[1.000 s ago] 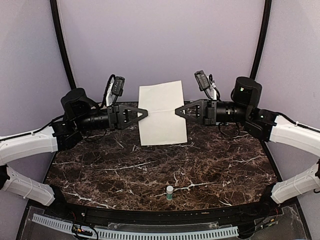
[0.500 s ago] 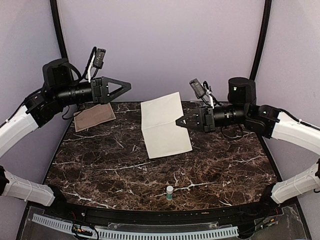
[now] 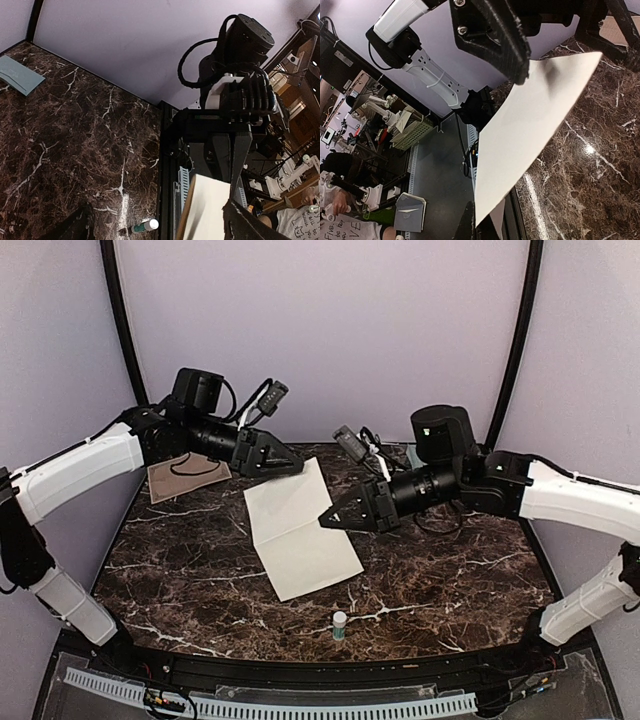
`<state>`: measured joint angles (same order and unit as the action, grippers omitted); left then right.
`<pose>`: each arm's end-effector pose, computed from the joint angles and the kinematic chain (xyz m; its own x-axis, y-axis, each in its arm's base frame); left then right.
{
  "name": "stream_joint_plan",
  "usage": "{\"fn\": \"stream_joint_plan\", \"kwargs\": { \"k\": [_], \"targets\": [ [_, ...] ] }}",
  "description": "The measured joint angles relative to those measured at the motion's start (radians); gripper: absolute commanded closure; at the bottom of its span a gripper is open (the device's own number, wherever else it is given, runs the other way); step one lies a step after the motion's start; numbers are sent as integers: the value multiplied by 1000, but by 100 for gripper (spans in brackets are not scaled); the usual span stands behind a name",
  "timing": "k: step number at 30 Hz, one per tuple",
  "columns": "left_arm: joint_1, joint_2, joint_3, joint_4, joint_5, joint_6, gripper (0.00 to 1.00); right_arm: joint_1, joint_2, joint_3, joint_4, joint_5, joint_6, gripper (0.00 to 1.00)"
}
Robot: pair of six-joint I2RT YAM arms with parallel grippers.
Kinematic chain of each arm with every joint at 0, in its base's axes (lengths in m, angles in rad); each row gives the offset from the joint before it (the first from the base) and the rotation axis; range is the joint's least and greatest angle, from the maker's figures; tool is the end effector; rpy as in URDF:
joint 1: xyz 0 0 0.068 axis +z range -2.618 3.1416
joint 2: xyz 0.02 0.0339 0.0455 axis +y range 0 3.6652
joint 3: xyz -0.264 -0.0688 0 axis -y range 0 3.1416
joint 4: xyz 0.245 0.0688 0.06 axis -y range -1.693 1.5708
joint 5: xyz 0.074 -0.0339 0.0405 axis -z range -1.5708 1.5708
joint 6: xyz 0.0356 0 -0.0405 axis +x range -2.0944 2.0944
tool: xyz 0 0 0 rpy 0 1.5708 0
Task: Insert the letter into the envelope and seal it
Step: Fold the letter.
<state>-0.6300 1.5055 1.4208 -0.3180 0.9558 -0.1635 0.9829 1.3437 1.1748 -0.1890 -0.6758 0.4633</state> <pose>0.2567 -0.2232 0.3789 -0.4666 0.2240 -0.8556 0.8829 0.0608 -0.4656 0.1520 0.2682 0.3530 -0.6092 -0.2853 -0.7400 -0.7846 0.0812 0.6146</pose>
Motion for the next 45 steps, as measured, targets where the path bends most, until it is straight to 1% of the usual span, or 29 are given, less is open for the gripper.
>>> {"fn": "stream_joint_plan", "kwargs": {
  "k": [2, 4, 6, 8, 9, 10, 11, 12, 16, 18, 23, 24, 25, 27, 29, 30, 34, 35, 36, 37, 39, 40, 45],
  "targets": [
    [-7, 6, 0, -3, 61, 15, 13, 10, 16, 14, 1, -1, 1, 100],
    [-15, 6, 0, -5, 118, 29, 17, 18, 31, 24, 2, -2, 2, 100],
    [-20, 6, 0, -5, 175, 43, 23, 22, 41, 27, 2, -2, 4, 100],
    [-22, 7, 0, -7, 217, 56, 36, 23, 48, 28, 2, 0, 7, 100],
    [-23, 7, 0, -7, 236, 62, 39, 23, 50, 28, 2, 0, 9, 100],
    [-23, 8, 0, -9, 250, 64, 46, 23, 51, 30, 2, -1, 10, 100],
    [-24, 8, -1, -6, 265, 70, 50, 24, 53, 32, 2, 0, 11, 100],
    [-24, 8, -2, -7, 279, 74, 57, 24, 55, 34, 2, 0, 13, 100],
    [-24, 21, -4, 2, 312, 77, 73, 25, 65, 42, 7, 0, 19, 100],
    [-23, 30, -5, 5, 320, 77, 79, 25, 68, 43, 6, 1, 20, 100],
    [-24, 50, -9, 19, 330, 69, 85, 26, 72, 45, 0, 8, 19, 100],
    [-24, 52, -9, 22, 331, 66, 89, 25, 72, 45, 0, 10, 19, 100],
    [-24, 53, -10, 27, 331, 65, 95, 26, 72, 46, -1, 12, 19, 100],
    [-24, 54, -10, 33, 330, 64, 100, 26, 72, 46, -1, 18, 19, 100],
    [-24, 54, -10, 32, 325, 64, 100, 26, 72, 46, -2, 23, 19, 100],
    [-24, 54, -10, 31, 321, 68, 100, 26, 72, 46, -2, 25, 19, 97],
    [-24, 51, -25, 50, 295, 65, 100, 26, 71, 46, 7, 46, 25, 66],
    [-24, 45, -45, 74, 291, 54, 100, 27, 68, 44, 18, 53, 30, 60],
    [-24, 36, -69, 96, 288, 38, 100, 27, 61, 36, 38, 61, 37, 57],
    [-24, 28, -94, 119, 285, 19, 100, 28, 53, 26, 58, 68, 45, 58],
    [-24, 14, -136, 163, 282, -14, 100, 30, 29, -1, 103, 82, 60, 65],
    [-24, 11, -149, 180, 281, -29, 100, 30, 21, -9, 122, 87, 66, 67],
    [-24, -2, -167, 243, 279, -79, 100, 30, 14, -16, 211, 106, 95, 68]
  ]
}}
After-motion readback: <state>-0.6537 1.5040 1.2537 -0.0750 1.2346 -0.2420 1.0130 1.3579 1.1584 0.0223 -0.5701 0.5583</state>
